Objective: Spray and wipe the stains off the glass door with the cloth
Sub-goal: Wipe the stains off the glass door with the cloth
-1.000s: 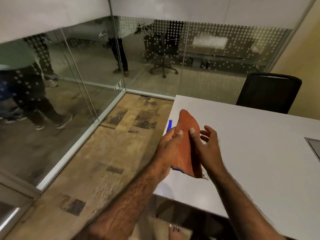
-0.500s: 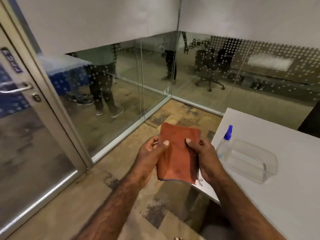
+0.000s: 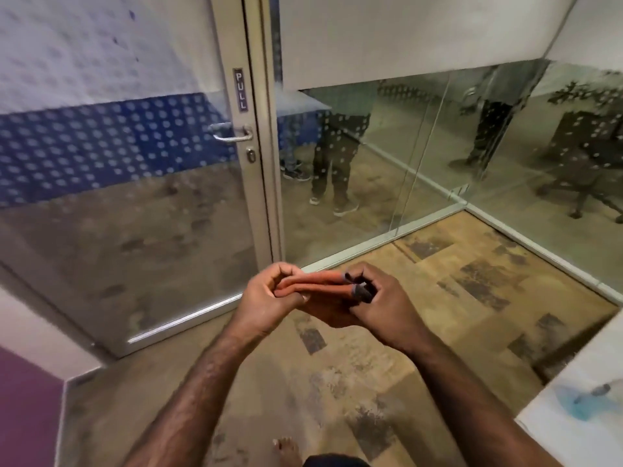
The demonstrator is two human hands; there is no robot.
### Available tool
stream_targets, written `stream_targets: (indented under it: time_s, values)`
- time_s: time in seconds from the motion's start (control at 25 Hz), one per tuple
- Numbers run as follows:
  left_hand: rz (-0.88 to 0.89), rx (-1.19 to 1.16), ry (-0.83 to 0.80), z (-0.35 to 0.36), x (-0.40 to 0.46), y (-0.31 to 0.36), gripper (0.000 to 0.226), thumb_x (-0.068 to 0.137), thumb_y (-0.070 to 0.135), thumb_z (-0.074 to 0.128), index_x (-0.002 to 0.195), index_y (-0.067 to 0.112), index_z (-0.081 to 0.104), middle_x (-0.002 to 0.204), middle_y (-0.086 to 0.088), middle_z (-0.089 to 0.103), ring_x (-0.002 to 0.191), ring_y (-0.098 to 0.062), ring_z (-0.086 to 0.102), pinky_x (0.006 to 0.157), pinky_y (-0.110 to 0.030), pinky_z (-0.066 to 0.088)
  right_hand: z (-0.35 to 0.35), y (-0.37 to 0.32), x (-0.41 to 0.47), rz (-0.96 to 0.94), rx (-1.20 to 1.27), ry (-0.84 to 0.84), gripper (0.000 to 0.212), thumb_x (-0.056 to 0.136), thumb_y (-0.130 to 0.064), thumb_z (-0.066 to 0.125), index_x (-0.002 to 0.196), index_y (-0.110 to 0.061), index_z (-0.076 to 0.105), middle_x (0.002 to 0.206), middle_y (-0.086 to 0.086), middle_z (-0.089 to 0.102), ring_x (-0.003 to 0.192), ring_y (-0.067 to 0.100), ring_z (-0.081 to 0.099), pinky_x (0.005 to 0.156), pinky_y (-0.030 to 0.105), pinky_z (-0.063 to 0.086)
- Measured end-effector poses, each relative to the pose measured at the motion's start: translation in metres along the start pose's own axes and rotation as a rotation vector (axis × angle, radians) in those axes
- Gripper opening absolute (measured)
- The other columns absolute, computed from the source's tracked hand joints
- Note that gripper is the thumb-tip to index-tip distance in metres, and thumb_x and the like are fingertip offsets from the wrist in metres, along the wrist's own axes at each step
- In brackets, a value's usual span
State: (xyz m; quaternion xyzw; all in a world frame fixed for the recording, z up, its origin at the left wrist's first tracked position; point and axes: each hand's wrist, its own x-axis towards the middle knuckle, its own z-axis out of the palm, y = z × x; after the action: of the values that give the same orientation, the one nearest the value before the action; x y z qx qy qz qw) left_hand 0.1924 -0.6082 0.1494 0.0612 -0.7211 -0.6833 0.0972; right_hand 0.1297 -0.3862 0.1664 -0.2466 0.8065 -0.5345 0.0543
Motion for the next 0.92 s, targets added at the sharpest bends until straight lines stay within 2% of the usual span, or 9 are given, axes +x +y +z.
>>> stream_targets:
  time_s: [0.12,0.2,0.28,0.36,0.44,0.52,0.64,0.72,0.92]
  values:
    - [0.000,0.106,0.124,-0.056,0.014,-0.014,0.030,0.083,-0.020,0.074,0.087,0.010,0.071,0.086,-0.002,0.081,0.081,-0.006,0.070,0.076,-0.019,0.056,0.049,-0.008,0.039,-0.134,-0.024,-0.153,0.035,0.073,-0.001,0.065,0.092,-0.030,0.072,0.104,-0.013,0.073,0.103,0.011,0.070,0.087,0.029,0.059]
    - [-0.002,0.106,0.195,-0.092,0.025,-0.018,0.033,0.084,-0.023,0.072,0.085,0.010,0.069,0.092,-0.004,0.083,0.090,-0.008,0.076,0.084,-0.018,0.060,0.082,-0.013,0.069,-0.210,0.000,-0.223,0.014,0.076,-0.014,0.072,0.088,-0.022,0.072,0.109,-0.006,0.074,0.107,0.014,0.071,0.090,0.034,0.060]
    - [-0.008,0.131,0.270,-0.129,0.038,-0.019,0.034,0.084,-0.024,0.070,0.083,0.010,0.067,0.096,-0.004,0.082,0.094,-0.007,0.077,0.086,-0.017,0.060,0.115,-0.016,0.103,-0.265,0.039,-0.259,0.011,0.076,-0.025,0.071,0.084,-0.018,0.071,0.114,-0.002,0.075,0.113,0.013,0.071,0.094,0.033,0.058]
    - [-0.004,0.175,0.320,-0.166,0.050,-0.019,0.035,0.085,-0.025,0.068,0.082,0.010,0.068,0.100,-0.006,0.082,0.096,-0.008,0.077,0.086,-0.018,0.059,0.150,-0.016,0.134,-0.263,0.080,-0.318,0.008,0.078,-0.018,0.070,0.085,-0.017,0.070,0.121,0.000,0.077,0.119,0.014,0.073,0.098,0.036,0.059]
    - [-0.004,0.204,0.364,-0.200,0.062,-0.017,0.036,0.085,-0.026,0.066,0.083,0.010,0.069,0.101,-0.006,0.083,0.096,-0.010,0.078,0.087,-0.020,0.060,0.183,-0.016,0.164,-0.215,0.134,-0.387,0.027,0.081,0.005,0.070,0.089,-0.020,0.067,0.129,0.000,0.078,0.122,0.014,0.074,0.100,0.043,0.062]
    - [0.006,0.210,0.416,-0.228,0.070,-0.011,0.037,0.084,-0.025,0.068,0.084,0.012,0.071,0.101,-0.004,0.084,0.095,-0.012,0.078,0.089,-0.022,0.061,0.207,-0.021,0.188,-0.200,0.153,-0.448,0.040,0.082,0.018,0.064,0.091,-0.021,0.063,0.131,0.000,0.080,0.115,0.005,0.077,0.091,0.029,0.062]
    - [0.018,0.199,0.481,-0.267,0.077,-0.005,0.030,0.083,-0.017,0.074,0.093,0.012,0.076,0.103,-0.008,0.083,0.096,-0.013,0.077,0.090,-0.021,0.060,0.240,-0.034,0.219,-0.183,0.127,-0.465,0.034,0.085,0.002,0.061,0.096,-0.030,0.061,0.107,-0.018,0.082,0.088,0.001,0.076,0.074,0.029,0.059]
    - [0.019,0.180,0.525,-0.291,0.078,-0.004,0.029,0.084,-0.011,0.079,0.101,0.012,0.077,0.103,-0.003,0.083,0.095,-0.011,0.075,0.087,-0.018,0.059,0.260,-0.042,0.236,-0.175,0.159,-0.474,0.032,0.091,-0.004,0.072,0.103,-0.033,0.066,0.090,-0.018,0.077,0.080,0.002,0.069,0.071,0.031,0.055]
    - [0.027,0.225,0.626,-0.351,0.098,0.001,0.029,0.085,-0.004,0.083,0.099,0.022,0.079,0.095,0.013,0.082,0.085,0.002,0.072,0.080,-0.012,0.056,0.313,-0.068,0.281,-0.194,0.193,-0.450,0.040,0.092,-0.005,0.082,0.123,-0.029,0.074,0.107,-0.016,0.082,0.102,0.002,0.077,0.091,0.024,0.059]
